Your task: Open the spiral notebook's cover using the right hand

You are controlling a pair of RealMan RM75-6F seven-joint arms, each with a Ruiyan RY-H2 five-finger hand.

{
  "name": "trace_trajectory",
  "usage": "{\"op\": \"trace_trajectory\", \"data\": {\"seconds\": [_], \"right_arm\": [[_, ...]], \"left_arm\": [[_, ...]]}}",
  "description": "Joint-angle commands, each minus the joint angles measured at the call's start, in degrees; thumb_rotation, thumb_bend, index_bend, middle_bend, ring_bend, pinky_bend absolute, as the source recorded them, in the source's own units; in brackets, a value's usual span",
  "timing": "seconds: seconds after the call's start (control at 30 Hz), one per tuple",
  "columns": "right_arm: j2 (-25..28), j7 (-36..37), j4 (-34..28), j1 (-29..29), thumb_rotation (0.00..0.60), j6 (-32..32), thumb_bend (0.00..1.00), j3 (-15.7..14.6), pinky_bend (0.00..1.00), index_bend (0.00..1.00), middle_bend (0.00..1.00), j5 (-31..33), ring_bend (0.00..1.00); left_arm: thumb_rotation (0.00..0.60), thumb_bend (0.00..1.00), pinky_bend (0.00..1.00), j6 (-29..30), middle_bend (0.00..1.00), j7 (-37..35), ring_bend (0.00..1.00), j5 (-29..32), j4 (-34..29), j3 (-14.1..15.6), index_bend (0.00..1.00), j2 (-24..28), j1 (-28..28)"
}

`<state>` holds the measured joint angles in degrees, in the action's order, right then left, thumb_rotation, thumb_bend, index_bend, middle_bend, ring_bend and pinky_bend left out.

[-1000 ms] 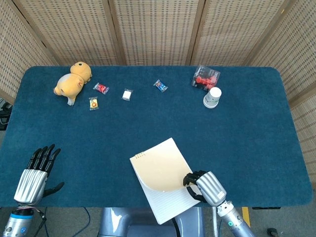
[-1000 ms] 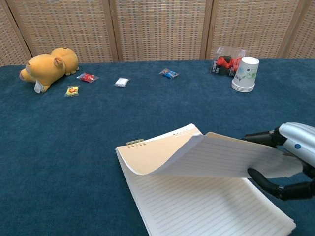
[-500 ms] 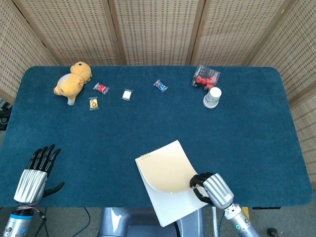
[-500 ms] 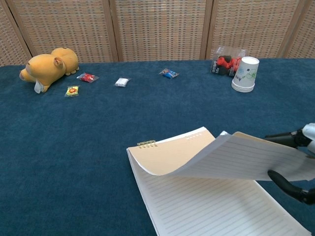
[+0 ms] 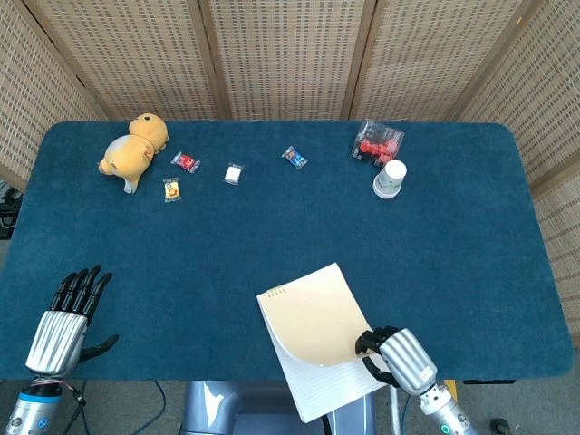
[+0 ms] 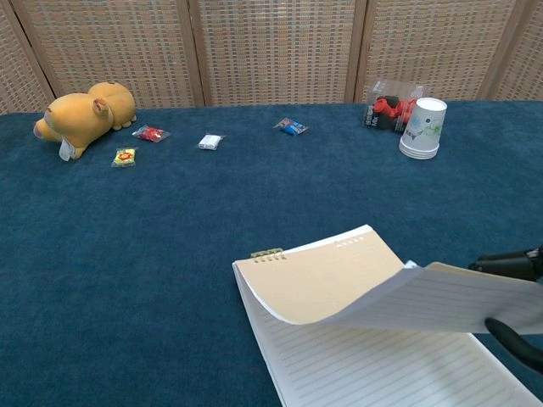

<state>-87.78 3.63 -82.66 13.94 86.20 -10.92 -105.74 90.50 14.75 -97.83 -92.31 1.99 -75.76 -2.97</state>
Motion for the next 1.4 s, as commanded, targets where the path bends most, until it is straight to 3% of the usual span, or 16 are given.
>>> {"op": "trace_trajectory", "data": {"seconds": [0.03, 0.37, 0.67, 0.93, 1.27, 1.4], "right_arm": [[-0.05, 0.19, 0.11, -0.16, 0.6, 0.01, 0.79, -0.07, 0.69, 0.69, 0.71, -0.22, 0.6], [0.43, 0.19, -0.24, -0.69, 0.6, 0.46, 0.79, -0.08, 0.69, 0.69, 0.71, -1.37, 0.6], [1.8, -0.11, -3.4, 1.48, 0.6, -1.39, 0.79, 3.24, 0.69, 0.69, 0.71, -0.31, 0.6], [4.17, -3.45, -8.69, 5.94, 0.6, -5.17, 0.79, 8.95, 0.69, 0.69, 0.71, 1.31, 0.6], [6.42, -8.18, -13.64, 14.03, 0.6, -13.45, 0.79, 20.01, 0.69, 0.69, 0.71, 8.88, 0.6], [6.75, -10.08, -14.39, 16.54, 0.6, -16.24, 0.79, 23.11, 0.69, 0.69, 0.71, 12.02, 0.6]], "left_arm": [[0.6, 0.0, 0.05, 0.02, 0.0, -0.01, 0.0, -0.02, -0.01, -0.01, 0.0, 0.01, 0.0], [0.6, 0.0, 0.05, 0.06, 0.0, -0.05, 0.0, -0.11, -0.04, -0.04, 0.0, 0.02, -0.01], [0.6, 0.0, 0.05, -0.1, 0.0, -0.25, 0.0, 0.03, -0.03, -0.2, 0.0, 0.04, -0.15], [0.6, 0.0, 0.05, -0.68, 0.0, -0.56, 0.0, 0.72, 0.18, -0.41, 0.0, -0.02, -0.36], [0.6, 0.0, 0.05, -1.14, 0.0, -0.49, 0.0, 1.36, -0.17, -0.7, 0.0, 0.06, -0.59], [0.6, 0.0, 0.05, -1.3, 0.0, -0.75, 0.0, 1.41, -0.22, -0.78, 0.0, 0.18, -0.76]]}}
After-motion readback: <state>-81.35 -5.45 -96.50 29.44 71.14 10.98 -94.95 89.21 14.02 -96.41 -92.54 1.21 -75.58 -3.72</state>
